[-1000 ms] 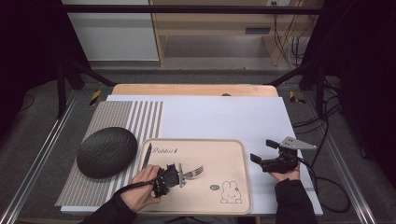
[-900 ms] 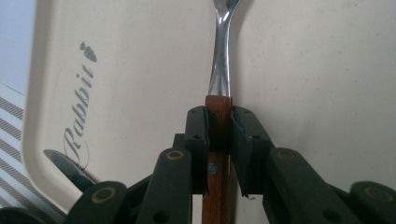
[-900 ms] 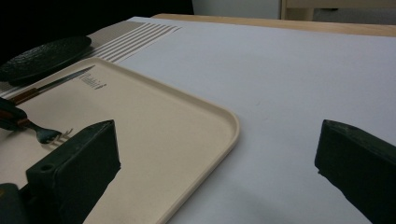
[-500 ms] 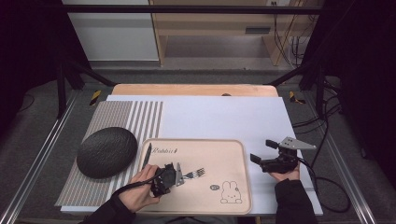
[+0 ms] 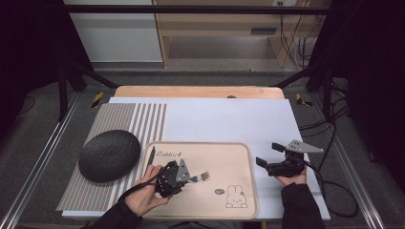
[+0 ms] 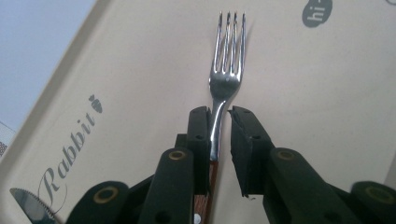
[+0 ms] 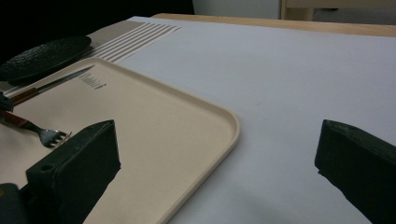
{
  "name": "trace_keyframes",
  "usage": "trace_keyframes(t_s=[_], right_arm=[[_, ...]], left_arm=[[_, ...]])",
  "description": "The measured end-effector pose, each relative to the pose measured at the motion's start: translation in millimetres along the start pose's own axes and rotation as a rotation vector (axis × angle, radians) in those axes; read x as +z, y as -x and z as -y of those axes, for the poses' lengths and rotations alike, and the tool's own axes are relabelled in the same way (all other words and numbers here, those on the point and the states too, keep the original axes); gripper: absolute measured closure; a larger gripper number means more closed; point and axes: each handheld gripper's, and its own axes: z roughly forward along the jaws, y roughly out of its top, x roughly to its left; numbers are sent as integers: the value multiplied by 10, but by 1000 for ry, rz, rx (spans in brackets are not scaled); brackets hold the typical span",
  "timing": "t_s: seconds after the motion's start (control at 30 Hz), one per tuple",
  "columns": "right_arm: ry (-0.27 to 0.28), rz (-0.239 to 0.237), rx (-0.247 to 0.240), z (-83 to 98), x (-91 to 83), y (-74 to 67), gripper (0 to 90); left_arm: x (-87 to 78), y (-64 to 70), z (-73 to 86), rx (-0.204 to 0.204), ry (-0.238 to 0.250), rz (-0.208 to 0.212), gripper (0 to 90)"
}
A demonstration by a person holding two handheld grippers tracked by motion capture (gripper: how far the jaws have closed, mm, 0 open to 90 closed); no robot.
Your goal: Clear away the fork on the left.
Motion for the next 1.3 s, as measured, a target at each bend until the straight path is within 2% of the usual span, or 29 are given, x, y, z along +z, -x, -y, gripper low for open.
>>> trace_keyframes(t_s=[0.07,0.23,0.37,0.57,0.73,1.07,1.3], right_arm=[[-1,0,-1,0,-3,0,2],[1,3,3,-1,-6,0,2],[0,1,1,-1,-4,1,2],[2,2,3,-1,-6,-1,2],[0,2,0,1,0,-1,2],[0,1,-2,1,-1,1,2],[-1,1,-1,2,0,0,2]], left_arm=[[25,7,-17,-22,8,13,811],[98,28,-14,-36,9,14,892],[146,37,11,-48,11,34,900],[229,44,33,-48,8,54,900],[280,46,23,-23,3,65,900],[337,-8,49,-25,3,60,900],[349,-62,66,-29,14,35,900]])
